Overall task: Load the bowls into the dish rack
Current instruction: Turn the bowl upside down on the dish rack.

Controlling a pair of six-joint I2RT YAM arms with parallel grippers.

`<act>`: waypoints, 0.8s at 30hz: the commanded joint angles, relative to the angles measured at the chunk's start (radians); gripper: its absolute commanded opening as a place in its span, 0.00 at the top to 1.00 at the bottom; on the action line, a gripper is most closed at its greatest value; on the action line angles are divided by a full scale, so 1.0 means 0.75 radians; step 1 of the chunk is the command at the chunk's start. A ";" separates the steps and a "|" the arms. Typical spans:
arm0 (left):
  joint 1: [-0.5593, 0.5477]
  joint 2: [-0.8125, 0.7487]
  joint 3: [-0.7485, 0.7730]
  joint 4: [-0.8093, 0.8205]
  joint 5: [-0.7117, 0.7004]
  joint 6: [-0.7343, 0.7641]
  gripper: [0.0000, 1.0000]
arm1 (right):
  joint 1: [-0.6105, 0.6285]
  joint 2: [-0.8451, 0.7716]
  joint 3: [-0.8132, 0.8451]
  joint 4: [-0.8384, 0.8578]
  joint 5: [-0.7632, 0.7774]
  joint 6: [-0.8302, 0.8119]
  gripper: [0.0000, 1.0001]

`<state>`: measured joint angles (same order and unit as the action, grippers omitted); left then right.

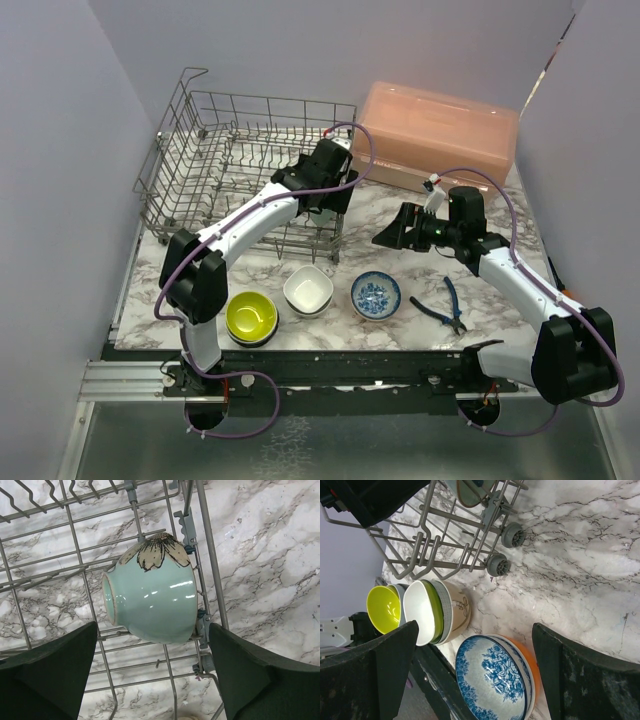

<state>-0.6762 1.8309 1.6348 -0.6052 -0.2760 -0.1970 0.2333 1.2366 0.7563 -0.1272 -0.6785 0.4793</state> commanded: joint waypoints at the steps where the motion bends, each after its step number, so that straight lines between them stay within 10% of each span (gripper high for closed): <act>1: 0.018 0.012 0.007 0.032 0.068 0.002 0.07 | -0.006 0.003 0.016 0.015 -0.033 0.011 0.00; 17: 0.064 0.094 0.025 0.034 0.118 0.005 0.12 | -0.006 0.006 0.010 0.028 -0.047 0.023 0.00; 24: 0.143 0.096 0.016 0.050 0.285 -0.046 0.33 | -0.006 0.008 0.012 0.023 -0.046 0.019 0.00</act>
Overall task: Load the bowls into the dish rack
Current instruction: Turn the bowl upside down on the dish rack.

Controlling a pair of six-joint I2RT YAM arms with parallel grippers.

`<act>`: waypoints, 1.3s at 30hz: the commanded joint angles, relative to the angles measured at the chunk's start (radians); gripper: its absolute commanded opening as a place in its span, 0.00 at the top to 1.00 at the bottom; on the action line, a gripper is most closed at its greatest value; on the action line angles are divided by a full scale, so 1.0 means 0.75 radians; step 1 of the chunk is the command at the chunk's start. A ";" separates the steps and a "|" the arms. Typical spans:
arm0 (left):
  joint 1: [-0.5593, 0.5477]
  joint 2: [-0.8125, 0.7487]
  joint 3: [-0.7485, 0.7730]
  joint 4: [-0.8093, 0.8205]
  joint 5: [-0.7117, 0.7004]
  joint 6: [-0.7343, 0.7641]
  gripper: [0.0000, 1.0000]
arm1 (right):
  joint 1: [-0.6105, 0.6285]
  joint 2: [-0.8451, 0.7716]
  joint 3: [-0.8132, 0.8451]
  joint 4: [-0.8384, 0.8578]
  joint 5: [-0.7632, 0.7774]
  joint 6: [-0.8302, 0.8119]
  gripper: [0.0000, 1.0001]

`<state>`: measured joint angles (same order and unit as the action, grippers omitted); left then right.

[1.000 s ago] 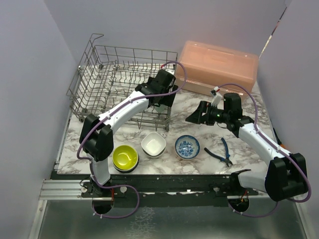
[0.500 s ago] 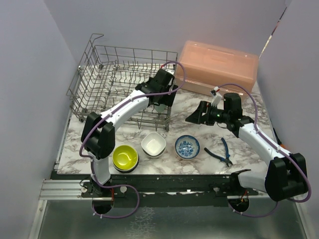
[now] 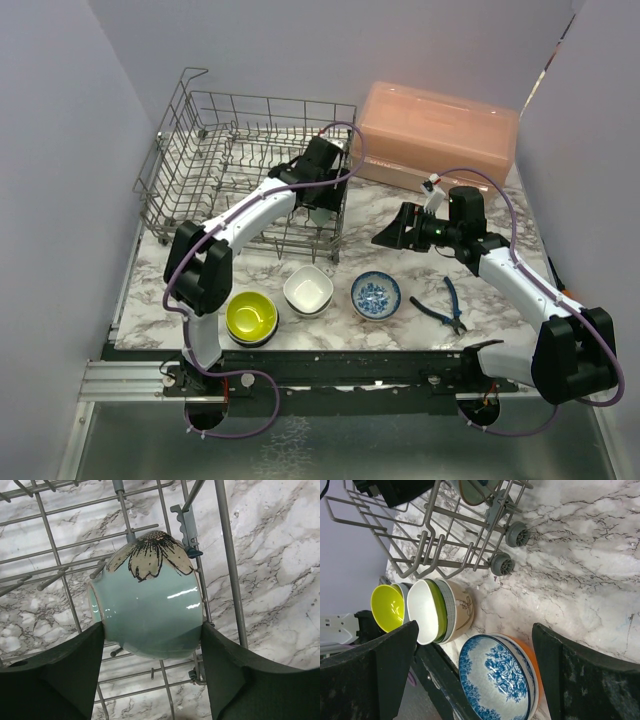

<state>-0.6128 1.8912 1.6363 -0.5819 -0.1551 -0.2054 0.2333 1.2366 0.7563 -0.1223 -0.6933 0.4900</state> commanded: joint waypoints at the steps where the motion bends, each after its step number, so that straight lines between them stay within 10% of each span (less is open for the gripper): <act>1: 0.064 0.015 0.012 0.024 0.139 -0.039 0.37 | -0.006 0.008 0.012 0.015 -0.029 0.007 0.00; 39: 0.218 -0.025 -0.069 0.099 0.330 -0.160 0.44 | -0.006 -0.018 -0.009 -0.007 -0.012 -0.005 0.00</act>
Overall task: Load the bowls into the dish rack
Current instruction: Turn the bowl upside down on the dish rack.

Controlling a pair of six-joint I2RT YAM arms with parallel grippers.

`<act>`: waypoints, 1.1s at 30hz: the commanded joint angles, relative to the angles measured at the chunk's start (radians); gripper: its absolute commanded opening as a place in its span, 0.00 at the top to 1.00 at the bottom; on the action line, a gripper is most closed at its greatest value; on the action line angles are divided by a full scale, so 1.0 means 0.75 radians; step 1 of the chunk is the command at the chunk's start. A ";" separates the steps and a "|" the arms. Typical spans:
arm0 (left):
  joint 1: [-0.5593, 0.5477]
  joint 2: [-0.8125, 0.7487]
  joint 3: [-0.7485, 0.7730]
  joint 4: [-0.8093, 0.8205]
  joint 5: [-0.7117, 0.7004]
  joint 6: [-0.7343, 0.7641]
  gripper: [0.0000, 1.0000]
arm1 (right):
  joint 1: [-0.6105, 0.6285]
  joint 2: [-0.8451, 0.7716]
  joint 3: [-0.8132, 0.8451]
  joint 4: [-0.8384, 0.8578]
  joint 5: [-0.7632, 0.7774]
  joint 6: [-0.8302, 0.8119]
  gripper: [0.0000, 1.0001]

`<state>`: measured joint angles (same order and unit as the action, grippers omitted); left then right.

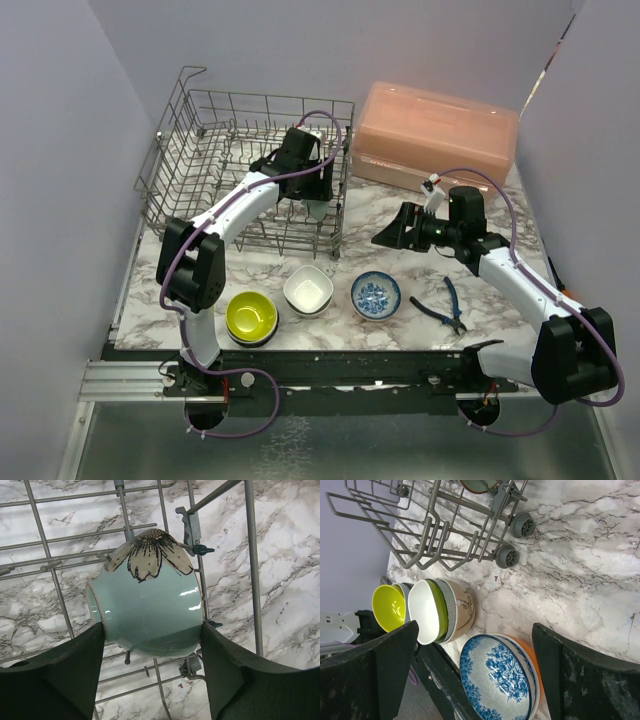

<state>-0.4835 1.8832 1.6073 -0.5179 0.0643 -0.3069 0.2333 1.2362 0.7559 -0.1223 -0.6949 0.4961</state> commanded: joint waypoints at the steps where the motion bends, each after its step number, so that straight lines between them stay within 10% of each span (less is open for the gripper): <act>1: 0.045 -0.018 -0.029 0.015 0.045 -0.024 0.41 | -0.006 -0.018 -0.007 -0.009 -0.009 -0.015 0.00; 12: 0.045 -0.163 -0.110 0.154 0.074 0.013 0.11 | -0.006 -0.027 -0.013 0.004 -0.024 -0.006 0.00; 33: 0.045 -0.533 -0.393 0.508 0.129 0.078 0.01 | -0.006 -0.131 -0.029 -0.178 0.052 -0.127 0.00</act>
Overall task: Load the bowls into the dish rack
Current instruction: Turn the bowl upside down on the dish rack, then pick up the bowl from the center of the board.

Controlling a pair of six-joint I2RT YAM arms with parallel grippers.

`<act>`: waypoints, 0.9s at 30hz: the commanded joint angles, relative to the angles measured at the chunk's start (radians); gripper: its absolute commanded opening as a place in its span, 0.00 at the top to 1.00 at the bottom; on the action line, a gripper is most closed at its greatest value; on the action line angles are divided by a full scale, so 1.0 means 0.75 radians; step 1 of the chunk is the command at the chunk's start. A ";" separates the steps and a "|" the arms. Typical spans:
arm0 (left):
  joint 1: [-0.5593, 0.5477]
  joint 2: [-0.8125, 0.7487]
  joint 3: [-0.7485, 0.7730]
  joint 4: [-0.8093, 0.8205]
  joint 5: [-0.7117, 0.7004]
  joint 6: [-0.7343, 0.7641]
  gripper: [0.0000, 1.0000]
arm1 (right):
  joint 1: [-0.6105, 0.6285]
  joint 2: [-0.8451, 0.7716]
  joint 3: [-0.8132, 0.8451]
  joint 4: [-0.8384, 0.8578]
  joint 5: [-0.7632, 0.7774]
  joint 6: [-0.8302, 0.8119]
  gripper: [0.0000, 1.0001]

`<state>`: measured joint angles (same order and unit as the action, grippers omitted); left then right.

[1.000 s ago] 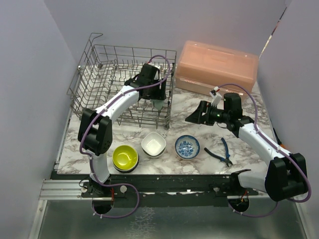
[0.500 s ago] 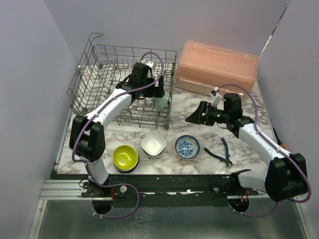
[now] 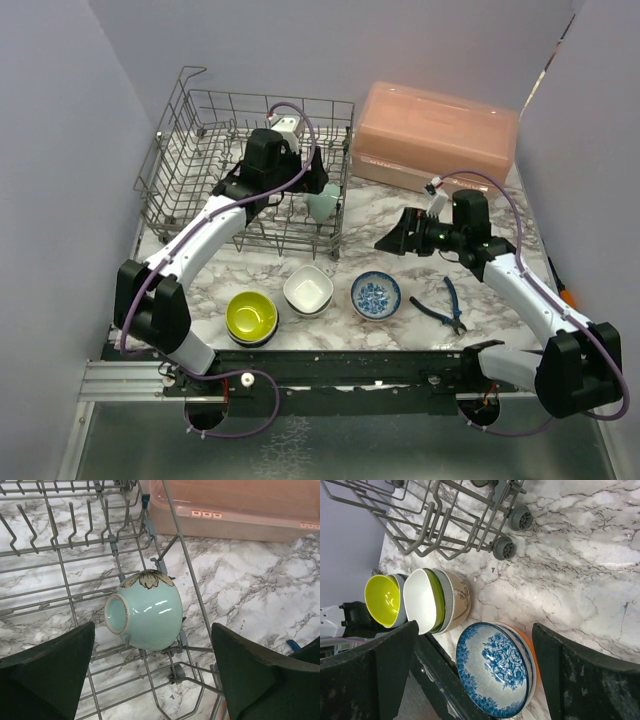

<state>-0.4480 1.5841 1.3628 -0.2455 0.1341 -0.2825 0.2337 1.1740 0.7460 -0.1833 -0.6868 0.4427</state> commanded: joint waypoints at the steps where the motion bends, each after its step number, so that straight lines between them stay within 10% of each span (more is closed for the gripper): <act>1: -0.002 -0.161 -0.086 0.166 0.045 0.054 0.01 | -0.007 -0.060 -0.023 -0.105 0.046 -0.056 0.00; 15: -0.002 -0.467 -0.399 0.585 0.118 0.060 0.01 | -0.005 -0.191 -0.134 -0.346 0.253 0.004 0.09; 27: -0.002 -0.428 -0.386 0.586 0.159 0.043 0.01 | -0.003 -0.188 -0.268 -0.307 0.136 0.021 0.37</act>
<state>-0.4480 1.2537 1.0725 0.1661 0.2119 -0.2451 0.2337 1.0241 0.5564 -0.4103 -0.5510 0.4515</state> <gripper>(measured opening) 0.987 0.668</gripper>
